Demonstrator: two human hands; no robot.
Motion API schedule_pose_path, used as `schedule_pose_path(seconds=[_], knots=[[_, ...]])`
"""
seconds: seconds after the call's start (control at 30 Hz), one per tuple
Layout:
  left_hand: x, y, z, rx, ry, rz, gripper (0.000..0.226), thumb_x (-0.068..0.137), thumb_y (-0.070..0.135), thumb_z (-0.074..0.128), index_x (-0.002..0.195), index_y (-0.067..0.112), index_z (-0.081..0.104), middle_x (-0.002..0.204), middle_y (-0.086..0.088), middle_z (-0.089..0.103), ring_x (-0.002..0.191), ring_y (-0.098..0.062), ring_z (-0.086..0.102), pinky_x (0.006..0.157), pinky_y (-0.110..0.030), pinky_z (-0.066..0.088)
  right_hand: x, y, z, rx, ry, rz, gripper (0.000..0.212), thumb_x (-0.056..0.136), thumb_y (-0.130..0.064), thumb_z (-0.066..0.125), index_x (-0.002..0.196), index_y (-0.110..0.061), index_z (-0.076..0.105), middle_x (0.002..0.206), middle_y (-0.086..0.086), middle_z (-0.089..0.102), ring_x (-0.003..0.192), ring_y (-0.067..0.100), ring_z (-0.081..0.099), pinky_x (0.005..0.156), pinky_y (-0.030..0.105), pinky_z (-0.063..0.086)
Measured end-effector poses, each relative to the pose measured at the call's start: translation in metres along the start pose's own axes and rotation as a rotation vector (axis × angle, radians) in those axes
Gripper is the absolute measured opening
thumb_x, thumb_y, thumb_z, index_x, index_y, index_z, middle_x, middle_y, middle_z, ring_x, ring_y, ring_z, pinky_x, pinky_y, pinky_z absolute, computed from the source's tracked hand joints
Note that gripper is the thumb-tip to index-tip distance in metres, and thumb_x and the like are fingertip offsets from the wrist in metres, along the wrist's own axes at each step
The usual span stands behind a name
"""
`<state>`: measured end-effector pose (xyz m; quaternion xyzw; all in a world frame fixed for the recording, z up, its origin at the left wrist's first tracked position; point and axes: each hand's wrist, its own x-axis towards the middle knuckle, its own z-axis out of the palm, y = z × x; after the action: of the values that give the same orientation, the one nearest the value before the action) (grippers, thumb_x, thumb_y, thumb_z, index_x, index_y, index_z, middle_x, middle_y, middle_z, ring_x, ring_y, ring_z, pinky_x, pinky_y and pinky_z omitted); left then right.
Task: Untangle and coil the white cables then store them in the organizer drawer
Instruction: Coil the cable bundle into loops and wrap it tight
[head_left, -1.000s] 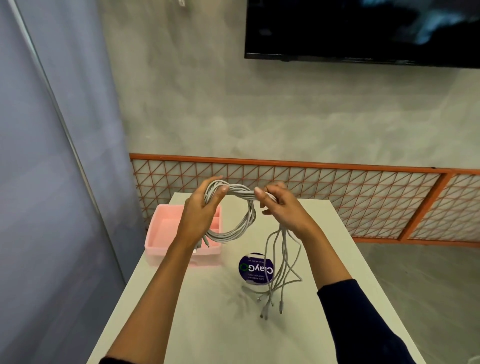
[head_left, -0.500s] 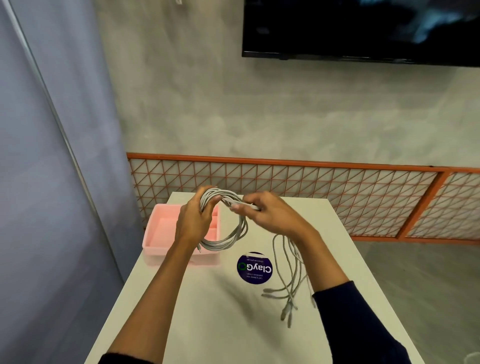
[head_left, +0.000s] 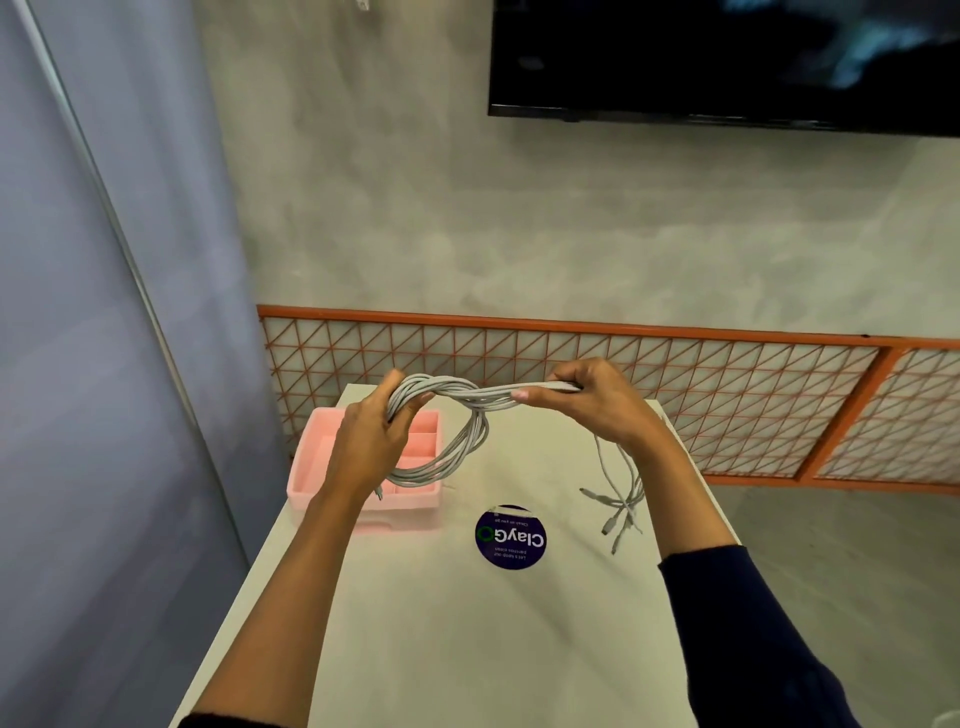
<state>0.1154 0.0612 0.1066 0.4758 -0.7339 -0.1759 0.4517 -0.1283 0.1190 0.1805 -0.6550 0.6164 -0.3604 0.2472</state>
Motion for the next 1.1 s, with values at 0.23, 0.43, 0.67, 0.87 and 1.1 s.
schedule_pose_path(seconds=[0.23, 0.43, 0.67, 0.87, 1.1], knots=[[-0.006, 0.009, 0.001, -0.058, -0.016, 0.066, 0.043, 0.066, 0.066, 0.069, 0.079, 0.030, 0.049, 0.056, 0.005, 0.056, 0.048, -0.022, 0.042, 0.052, -0.034, 0.043, 0.000, 0.007, -0.005, 0.093, -0.009, 0.028, 0.071, 0.060, -0.060, 0.074, 0.081, 0.007, 0.063, 0.060, 0.003, 0.034, 0.050, 0.009, 0.029, 0.049, 0.021, 0.023], [-0.001, 0.010, 0.007, 0.087, 0.143, -0.037, 0.060, 0.054, 0.086, 0.060, 0.080, 0.033, 0.060, 0.063, 0.004, 0.065, 0.056, -0.019, 0.059, 0.056, -0.035, 0.052, 0.002, 0.009, -0.008, 0.086, -0.117, 0.027, 0.034, 0.059, -0.040, 0.085, 0.068, -0.013, 0.065, 0.058, -0.001, 0.046, 0.052, 0.007, 0.040, 0.054, 0.024, 0.030], [-0.001, 0.010, 0.007, -0.001, 0.087, -0.090, 0.056, 0.054, 0.077, 0.067, 0.085, 0.030, 0.070, 0.063, 0.015, 0.064, 0.060, -0.008, 0.059, 0.059, -0.026, 0.049, 0.001, 0.009, -0.005, -0.031, -0.056, -0.018, 0.031, 0.068, -0.043, 0.080, 0.073, -0.013, 0.072, 0.057, -0.002, 0.048, 0.050, 0.003, 0.038, 0.049, 0.018, 0.027], [-0.003, 0.008, -0.001, -0.378, -0.249, -0.253, 0.079, 0.077, 0.085, 0.033, 0.085, 0.009, 0.054, 0.060, 0.002, 0.039, 0.052, -0.010, 0.034, 0.051, -0.025, 0.031, 0.000, 0.013, -0.008, 0.035, 0.009, -0.037, 0.034, 0.074, -0.036, 0.078, 0.075, -0.004, 0.067, 0.054, -0.005, 0.043, 0.048, 0.003, 0.034, 0.047, 0.015, 0.026], [-0.002, 0.011, -0.008, -0.421, -0.484, -0.208, 0.033, 0.099, 0.041, 0.037, 0.088, 0.014, 0.051, 0.069, -0.002, 0.039, 0.059, -0.009, 0.039, 0.055, -0.017, 0.041, 0.001, 0.015, -0.005, 0.171, 0.058, -0.033, 0.050, 0.062, -0.049, 0.077, 0.082, -0.003, 0.071, 0.068, 0.008, 0.053, 0.065, 0.014, 0.043, 0.059, 0.025, 0.032]])
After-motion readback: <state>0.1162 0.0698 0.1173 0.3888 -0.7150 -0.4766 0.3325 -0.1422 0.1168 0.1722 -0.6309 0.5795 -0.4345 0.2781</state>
